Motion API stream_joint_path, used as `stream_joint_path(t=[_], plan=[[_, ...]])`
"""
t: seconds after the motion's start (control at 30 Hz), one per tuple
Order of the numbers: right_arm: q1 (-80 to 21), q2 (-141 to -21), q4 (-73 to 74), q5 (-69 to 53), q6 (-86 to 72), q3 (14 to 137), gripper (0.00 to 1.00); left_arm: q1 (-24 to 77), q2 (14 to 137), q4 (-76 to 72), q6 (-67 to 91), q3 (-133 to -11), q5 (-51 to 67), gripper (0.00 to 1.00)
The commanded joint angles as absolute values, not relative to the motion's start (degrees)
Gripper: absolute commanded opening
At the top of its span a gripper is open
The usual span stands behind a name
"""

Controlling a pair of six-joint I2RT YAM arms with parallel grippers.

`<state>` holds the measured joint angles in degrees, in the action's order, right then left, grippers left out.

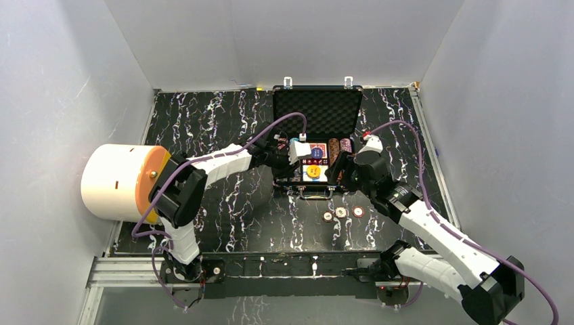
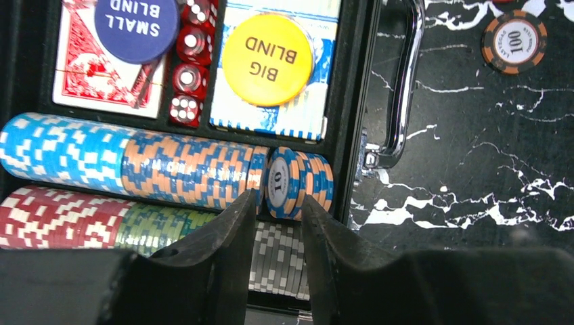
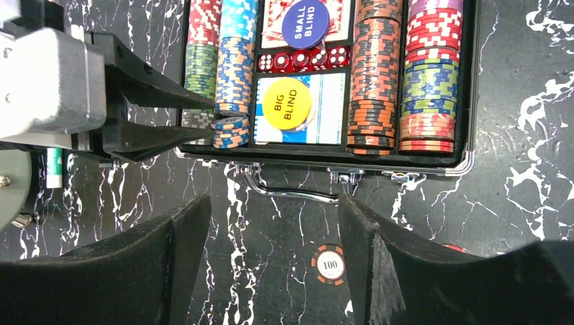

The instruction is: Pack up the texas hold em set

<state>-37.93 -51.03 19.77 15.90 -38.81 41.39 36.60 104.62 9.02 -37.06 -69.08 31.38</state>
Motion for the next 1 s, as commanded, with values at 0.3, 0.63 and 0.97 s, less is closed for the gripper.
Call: stream_joint_path(t=[0.3, 0.63, 0.97], plan=[[-37.69, -61.46, 12.13, 4.0, -40.58, 43.33, 0.47, 35.26, 101.93, 6.08, -33.35, -69.51, 36.9, 0.01], [-37.69, -81.14, 9.92, -4.57, -34.64, 54.54, 0.51, 29.23, 90.47, -11.15, -0.07, -60.12, 19.5, 0.22], [-38.6, -91.7, 11.69, -5.48, -32.25, 60.3, 0.48, 28.94, 83.43, -7.46, 17.75, -53.75, 10.93, 0.38]])
